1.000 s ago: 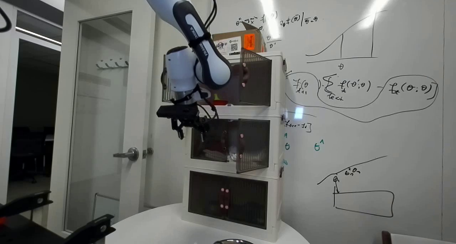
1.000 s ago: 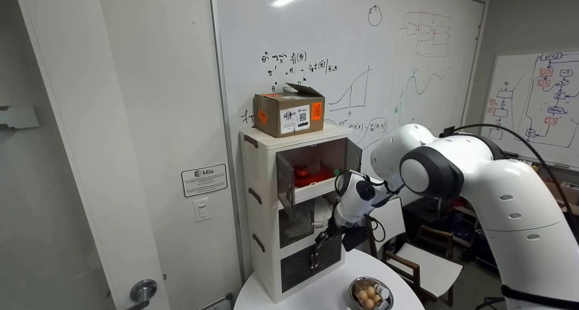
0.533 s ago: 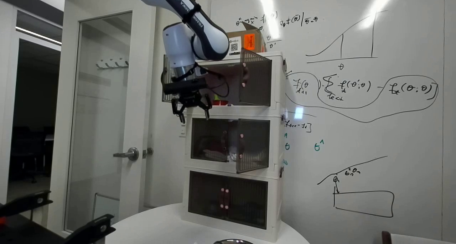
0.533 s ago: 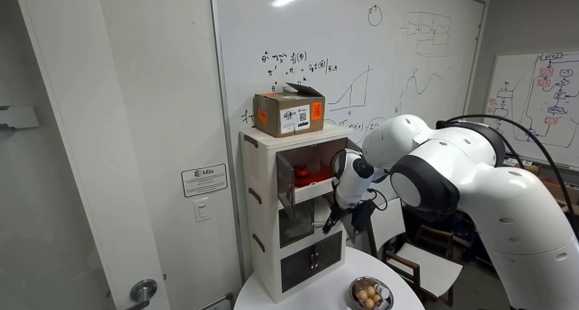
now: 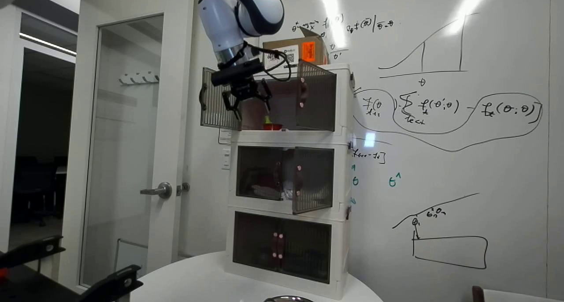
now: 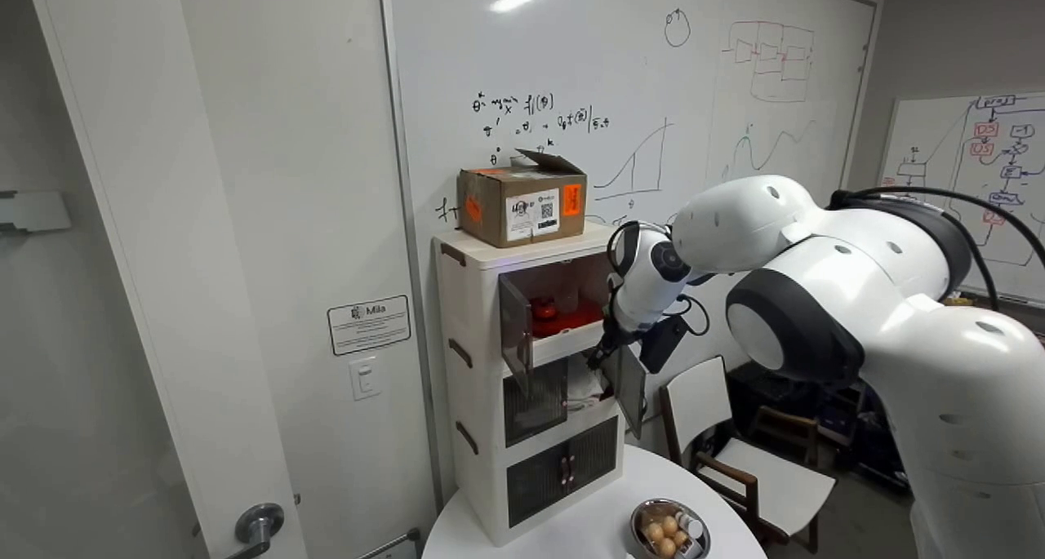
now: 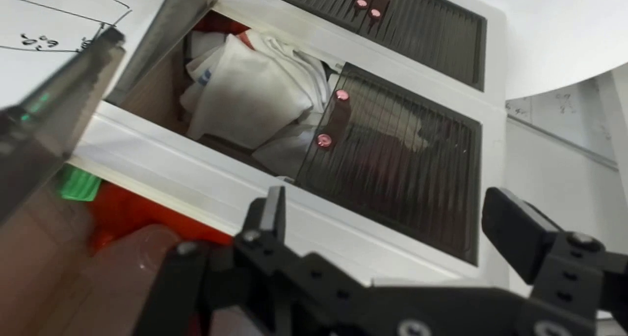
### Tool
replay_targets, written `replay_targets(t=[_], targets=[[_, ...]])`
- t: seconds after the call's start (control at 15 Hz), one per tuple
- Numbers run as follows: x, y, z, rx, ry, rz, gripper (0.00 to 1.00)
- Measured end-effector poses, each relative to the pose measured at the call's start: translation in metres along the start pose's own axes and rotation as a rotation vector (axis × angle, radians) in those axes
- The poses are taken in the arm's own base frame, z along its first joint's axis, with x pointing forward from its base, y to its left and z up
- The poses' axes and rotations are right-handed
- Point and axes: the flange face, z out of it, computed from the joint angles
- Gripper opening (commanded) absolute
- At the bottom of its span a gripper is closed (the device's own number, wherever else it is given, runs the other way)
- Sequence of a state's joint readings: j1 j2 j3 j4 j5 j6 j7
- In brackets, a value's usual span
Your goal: Close the door to the middle compartment
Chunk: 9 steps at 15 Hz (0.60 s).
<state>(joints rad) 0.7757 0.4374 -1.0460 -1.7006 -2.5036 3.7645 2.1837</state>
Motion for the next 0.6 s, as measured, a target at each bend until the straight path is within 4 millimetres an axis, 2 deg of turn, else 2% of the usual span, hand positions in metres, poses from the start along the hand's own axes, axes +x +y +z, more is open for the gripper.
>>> replay_targets(t=[0.33,0.47,0.6], targets=[[-0.021,0.049,-0.026,-0.125,-0.048,0.209,1.0],[-0.025,0.055,-0.033,-0.157,-0.078,0.259,1.0],[-0.025,0.053,-0.033,-0.169,-0.086,0.27,1.0]])
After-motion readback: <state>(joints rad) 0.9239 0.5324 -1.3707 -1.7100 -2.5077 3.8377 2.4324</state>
